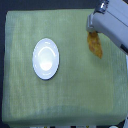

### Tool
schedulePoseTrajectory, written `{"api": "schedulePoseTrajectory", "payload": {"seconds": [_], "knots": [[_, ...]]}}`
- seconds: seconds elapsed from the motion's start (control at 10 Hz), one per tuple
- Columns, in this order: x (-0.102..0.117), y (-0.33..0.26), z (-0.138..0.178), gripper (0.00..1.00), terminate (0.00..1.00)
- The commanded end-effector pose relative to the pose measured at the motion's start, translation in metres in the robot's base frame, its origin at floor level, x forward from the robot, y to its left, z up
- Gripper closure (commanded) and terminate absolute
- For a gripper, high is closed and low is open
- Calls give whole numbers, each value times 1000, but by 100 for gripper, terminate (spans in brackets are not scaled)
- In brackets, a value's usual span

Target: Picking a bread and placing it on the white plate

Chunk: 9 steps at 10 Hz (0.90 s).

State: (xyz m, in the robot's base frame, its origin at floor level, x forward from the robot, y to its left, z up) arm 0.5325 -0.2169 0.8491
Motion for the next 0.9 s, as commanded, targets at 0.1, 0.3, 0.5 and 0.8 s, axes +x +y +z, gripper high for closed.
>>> {"api": "schedulePoseTrajectory", "payload": {"seconds": [0.1, 0.3, 0.5, 0.8], "knots": [[-18, 175, 12, 100, 0], [-27, 232, 3, 100, 0], [-38, 269, -9, 100, 0], [-41, 314, -38, 100, 0]]}}
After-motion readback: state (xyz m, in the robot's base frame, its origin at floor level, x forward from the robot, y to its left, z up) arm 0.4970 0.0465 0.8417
